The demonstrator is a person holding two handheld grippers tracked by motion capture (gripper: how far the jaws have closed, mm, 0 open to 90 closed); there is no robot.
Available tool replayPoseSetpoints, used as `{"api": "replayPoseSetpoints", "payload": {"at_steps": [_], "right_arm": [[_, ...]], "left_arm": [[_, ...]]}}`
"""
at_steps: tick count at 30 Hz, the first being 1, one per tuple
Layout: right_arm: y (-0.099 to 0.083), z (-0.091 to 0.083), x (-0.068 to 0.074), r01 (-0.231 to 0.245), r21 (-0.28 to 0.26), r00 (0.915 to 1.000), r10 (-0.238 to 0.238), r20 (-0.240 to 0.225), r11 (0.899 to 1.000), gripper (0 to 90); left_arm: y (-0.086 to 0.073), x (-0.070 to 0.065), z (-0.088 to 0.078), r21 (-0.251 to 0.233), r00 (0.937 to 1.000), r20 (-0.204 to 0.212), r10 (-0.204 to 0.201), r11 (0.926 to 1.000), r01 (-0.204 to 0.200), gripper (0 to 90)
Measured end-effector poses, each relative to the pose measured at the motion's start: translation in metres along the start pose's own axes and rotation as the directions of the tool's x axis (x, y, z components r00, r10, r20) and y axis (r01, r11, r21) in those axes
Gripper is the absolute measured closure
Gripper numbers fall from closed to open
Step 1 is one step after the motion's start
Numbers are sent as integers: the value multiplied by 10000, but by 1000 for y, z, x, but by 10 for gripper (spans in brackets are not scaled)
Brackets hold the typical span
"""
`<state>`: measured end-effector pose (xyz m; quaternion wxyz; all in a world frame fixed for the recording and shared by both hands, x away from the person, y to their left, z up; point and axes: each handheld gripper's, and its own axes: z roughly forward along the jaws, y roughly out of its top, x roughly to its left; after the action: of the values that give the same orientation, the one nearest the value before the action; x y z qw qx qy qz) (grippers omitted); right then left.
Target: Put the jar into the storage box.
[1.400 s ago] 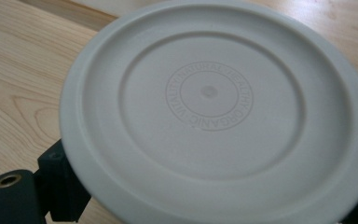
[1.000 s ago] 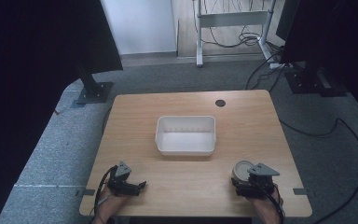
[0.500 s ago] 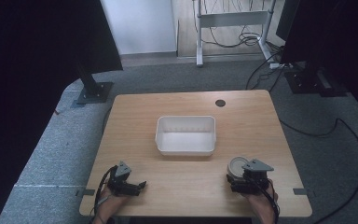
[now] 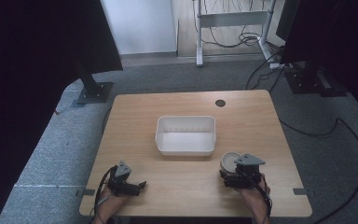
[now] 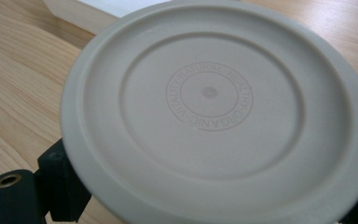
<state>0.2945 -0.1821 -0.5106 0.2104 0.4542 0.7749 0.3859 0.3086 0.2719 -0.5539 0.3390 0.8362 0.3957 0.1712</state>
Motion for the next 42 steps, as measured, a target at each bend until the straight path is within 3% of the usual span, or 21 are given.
{"api": "replayPoseSetpoints", "payload": {"at_steps": [42], "right_arm": [[49,41,34,532,100,9962,-524,-693,9985,90]], "left_arm": [[0,-1,0,5,10000,-46,-45,10000,45,2]]}}
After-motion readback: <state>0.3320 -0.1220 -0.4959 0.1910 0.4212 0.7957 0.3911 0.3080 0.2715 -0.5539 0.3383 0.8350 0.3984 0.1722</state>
